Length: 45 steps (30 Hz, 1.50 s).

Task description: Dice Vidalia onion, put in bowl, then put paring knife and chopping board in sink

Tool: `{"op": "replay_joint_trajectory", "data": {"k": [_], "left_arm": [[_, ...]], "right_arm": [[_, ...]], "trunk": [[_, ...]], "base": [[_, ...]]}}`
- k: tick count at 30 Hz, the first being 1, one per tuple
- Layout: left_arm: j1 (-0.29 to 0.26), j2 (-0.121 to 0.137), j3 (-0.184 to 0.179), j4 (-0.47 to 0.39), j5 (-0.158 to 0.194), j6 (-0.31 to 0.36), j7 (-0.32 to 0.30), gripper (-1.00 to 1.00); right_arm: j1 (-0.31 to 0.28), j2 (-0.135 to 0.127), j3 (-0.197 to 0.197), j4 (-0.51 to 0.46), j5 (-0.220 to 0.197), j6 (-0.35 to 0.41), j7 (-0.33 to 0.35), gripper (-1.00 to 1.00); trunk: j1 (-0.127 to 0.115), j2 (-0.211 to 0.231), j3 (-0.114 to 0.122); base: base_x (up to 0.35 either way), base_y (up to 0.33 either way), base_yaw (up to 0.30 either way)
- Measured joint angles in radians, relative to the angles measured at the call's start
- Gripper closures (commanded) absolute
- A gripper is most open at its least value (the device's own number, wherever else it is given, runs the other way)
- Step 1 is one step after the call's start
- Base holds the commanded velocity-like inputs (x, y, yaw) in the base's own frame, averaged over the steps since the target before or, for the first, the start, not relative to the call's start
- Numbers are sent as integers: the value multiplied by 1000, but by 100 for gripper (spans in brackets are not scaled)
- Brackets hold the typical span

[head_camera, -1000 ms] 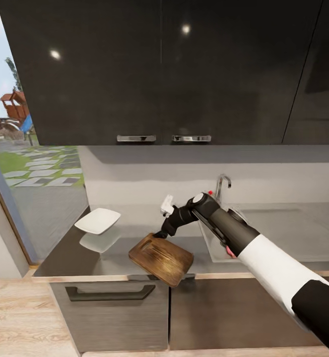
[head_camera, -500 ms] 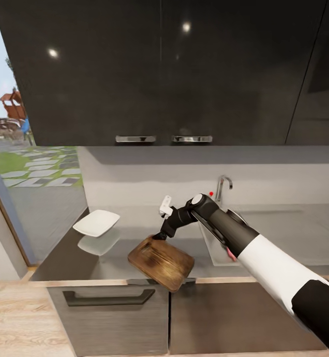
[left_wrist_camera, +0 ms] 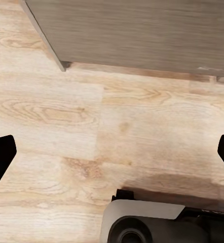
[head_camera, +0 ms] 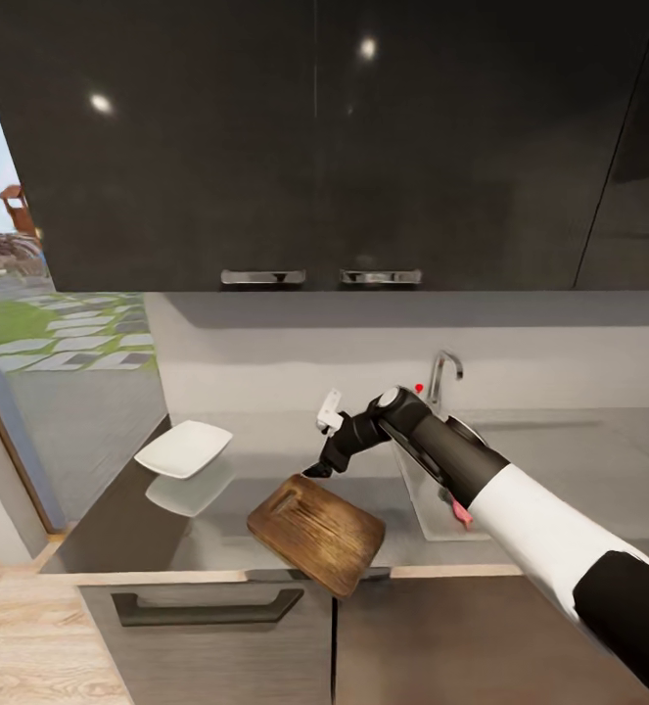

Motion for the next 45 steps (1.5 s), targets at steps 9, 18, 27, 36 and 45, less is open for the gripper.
{"op": "replay_joint_trajectory", "data": {"k": [9, 18, 27, 36, 45], "left_arm": [[0, 0, 0, 0, 0, 0, 0, -100], [0, 0, 0, 1, 0, 0, 0, -100], [0, 0, 0, 0, 0, 0, 0, -100], [0, 0, 0, 0, 0, 0, 0, -100], [0, 0, 0, 0, 0, 0, 0, -100]], "right_arm": [[0, 6, 114, 2, 0, -18, 31, -100], [0, 8, 129, 2, 0, -32, 33, -100], [0, 4, 131, 2, -1, -61, 47, -100], [0, 4, 131, 2, -1, -64, 47, -100], [0, 4, 133, 2, -1, -65, 47, -100]], "trunk": [[0, 0, 0], [0, 0, 0], [0, 0, 0], [0, 0, 0], [0, 0, 0]], "base": [[136, 146, 0], [71, 56, 0], [6, 3, 0], [158, 82, 0], [103, 56, 0]]}}
